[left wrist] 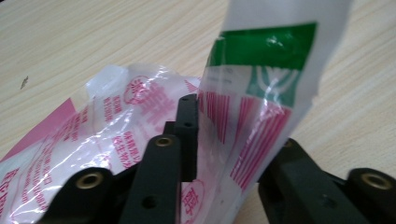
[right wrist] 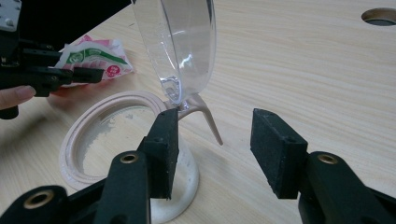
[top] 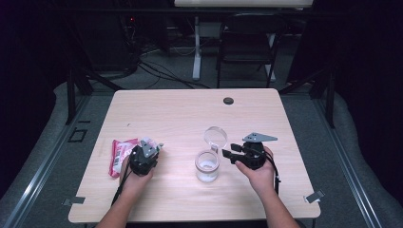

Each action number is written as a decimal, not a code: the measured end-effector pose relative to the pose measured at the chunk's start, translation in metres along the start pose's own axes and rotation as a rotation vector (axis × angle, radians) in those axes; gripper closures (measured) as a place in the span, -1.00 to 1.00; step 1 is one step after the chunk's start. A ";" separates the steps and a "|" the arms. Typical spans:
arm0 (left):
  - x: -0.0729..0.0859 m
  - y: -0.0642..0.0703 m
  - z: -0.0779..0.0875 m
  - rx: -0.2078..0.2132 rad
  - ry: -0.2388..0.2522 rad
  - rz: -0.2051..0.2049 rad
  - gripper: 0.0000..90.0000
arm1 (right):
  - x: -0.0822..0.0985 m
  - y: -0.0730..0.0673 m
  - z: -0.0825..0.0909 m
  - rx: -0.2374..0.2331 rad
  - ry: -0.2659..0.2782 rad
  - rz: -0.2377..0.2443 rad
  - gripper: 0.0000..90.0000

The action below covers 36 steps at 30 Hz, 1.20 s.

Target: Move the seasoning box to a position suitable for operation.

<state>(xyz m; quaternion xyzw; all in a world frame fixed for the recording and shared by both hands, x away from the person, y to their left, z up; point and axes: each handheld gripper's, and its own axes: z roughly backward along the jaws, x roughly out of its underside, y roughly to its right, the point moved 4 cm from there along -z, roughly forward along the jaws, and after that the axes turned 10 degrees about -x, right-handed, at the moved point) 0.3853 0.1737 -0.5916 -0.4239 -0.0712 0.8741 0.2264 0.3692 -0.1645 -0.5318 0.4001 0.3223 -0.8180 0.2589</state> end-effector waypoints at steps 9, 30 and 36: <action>-0.001 -0.021 0.006 0.043 0.007 0.147 0.95 | 0.000 0.000 0.000 -0.001 -0.003 -0.001 0.16; -0.004 -0.070 0.043 0.044 0.104 0.309 1.00 | 0.000 -0.001 0.000 -0.007 0.006 0.004 0.15; -0.003 -0.081 0.052 0.021 0.120 0.336 1.00 | 0.000 -0.002 0.000 -0.010 0.010 0.004 0.15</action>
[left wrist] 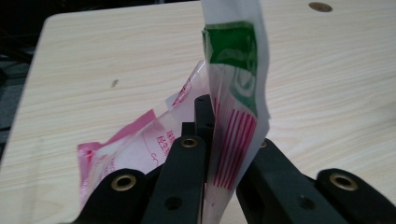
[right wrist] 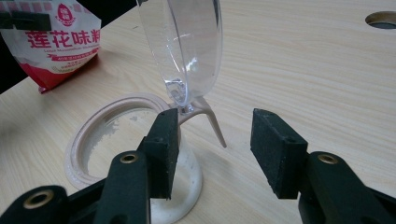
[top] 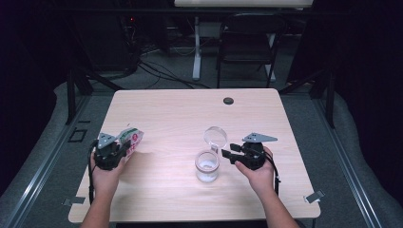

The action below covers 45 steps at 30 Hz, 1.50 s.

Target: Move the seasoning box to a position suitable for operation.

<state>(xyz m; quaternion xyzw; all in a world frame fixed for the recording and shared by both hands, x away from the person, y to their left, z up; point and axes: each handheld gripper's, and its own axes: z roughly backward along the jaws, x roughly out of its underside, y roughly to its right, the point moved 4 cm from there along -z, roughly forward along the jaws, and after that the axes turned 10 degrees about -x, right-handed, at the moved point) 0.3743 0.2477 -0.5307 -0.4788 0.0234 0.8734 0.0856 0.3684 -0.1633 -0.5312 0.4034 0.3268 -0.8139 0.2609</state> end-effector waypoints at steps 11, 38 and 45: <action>-0.012 -0.024 0.019 -0.073 0.050 0.019 1.00 | 0.001 -0.002 0.001 -0.008 0.000 0.013 0.15; -0.056 -0.041 0.034 -0.111 0.130 0.027 1.00 | 0.018 -0.001 0.038 0.044 0.055 -0.011 0.15; -0.067 -0.015 0.039 -0.044 0.149 -0.026 1.00 | 0.021 0.001 0.044 0.064 0.061 -0.014 0.15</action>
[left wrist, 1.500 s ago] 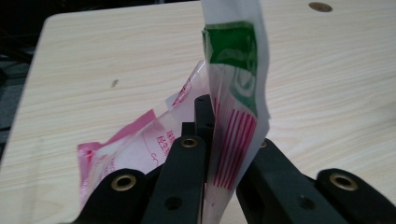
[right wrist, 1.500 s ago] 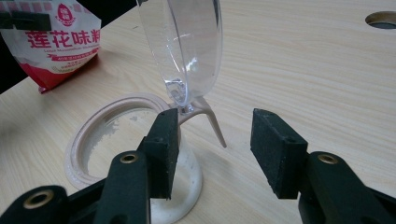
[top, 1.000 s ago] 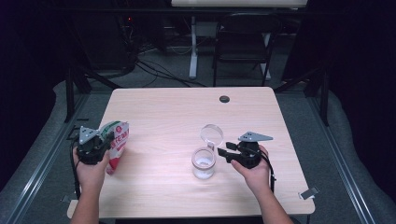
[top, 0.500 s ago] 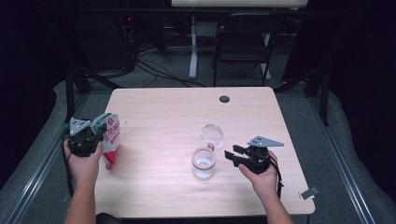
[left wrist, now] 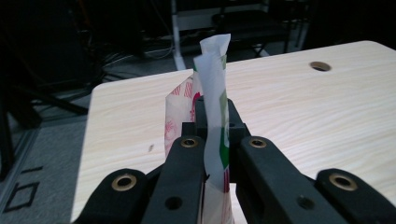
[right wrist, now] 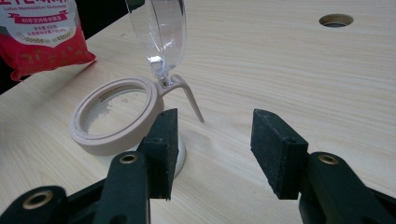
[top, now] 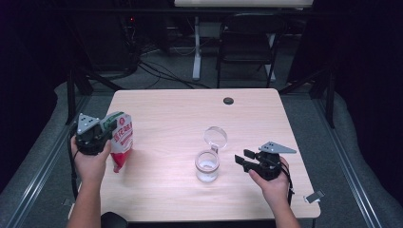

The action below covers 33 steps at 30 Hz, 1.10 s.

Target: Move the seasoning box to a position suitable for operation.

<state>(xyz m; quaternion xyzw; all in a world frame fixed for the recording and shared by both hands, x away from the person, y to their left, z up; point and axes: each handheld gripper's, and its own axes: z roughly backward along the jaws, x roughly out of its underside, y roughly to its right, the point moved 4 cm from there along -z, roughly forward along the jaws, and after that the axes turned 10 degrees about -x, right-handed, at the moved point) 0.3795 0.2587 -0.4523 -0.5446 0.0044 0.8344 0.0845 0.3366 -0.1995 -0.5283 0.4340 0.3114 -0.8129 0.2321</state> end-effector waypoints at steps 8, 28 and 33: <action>-0.004 0.031 0.002 0.083 0.000 -0.067 1.00 | 0.001 0.001 0.001 0.001 -0.004 -0.001 0.14; -0.005 0.115 0.018 0.437 0.023 -0.160 1.00 | -0.001 -0.003 0.004 0.020 -0.009 0.036 0.21; -0.001 0.129 0.020 0.505 0.019 -0.193 1.00 | -0.004 -0.005 0.006 0.015 0.002 0.042 0.24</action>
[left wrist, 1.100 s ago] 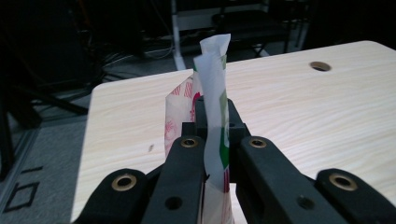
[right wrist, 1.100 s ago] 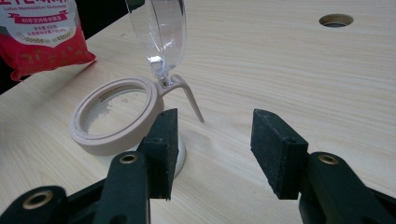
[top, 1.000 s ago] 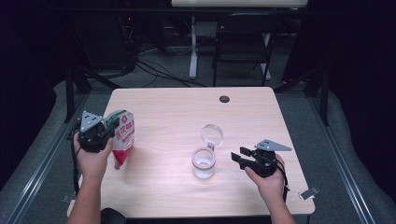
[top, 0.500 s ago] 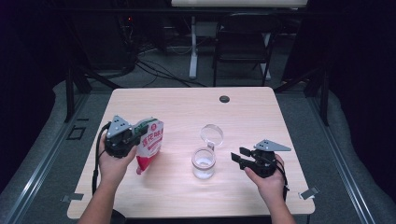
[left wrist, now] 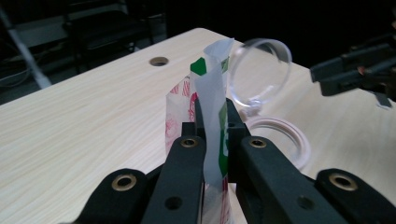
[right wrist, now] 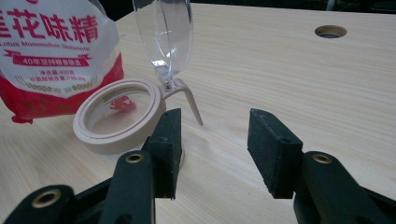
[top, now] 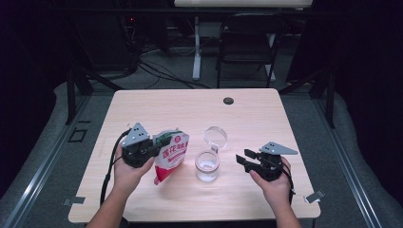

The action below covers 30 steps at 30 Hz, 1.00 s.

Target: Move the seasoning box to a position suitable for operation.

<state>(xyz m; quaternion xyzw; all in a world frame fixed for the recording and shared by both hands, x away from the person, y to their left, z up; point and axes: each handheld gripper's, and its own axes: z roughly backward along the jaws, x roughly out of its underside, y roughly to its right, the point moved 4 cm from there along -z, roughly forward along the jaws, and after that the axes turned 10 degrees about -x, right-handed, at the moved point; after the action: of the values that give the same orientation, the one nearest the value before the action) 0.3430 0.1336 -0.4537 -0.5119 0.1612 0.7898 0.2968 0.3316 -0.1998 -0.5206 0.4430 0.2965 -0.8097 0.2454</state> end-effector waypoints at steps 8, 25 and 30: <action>0.005 0.009 0.000 0.039 -0.021 -0.063 1.00 | -0.012 -0.013 0.003 -0.032 -0.016 0.071 0.47; 0.038 0.021 0.001 0.048 -0.096 -0.030 0.99 | -0.039 -0.081 -0.029 -0.329 -0.060 0.215 0.86; 0.044 0.026 0.003 0.054 -0.077 0.003 0.97 | -0.035 -0.100 -0.054 -0.414 -0.131 0.251 0.78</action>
<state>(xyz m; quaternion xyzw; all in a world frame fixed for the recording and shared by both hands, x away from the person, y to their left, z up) 0.3111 0.1290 -0.4936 -0.4726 0.1717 0.8048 0.3152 0.3134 -0.0865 -0.4871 0.3631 0.3821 -0.7221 0.4481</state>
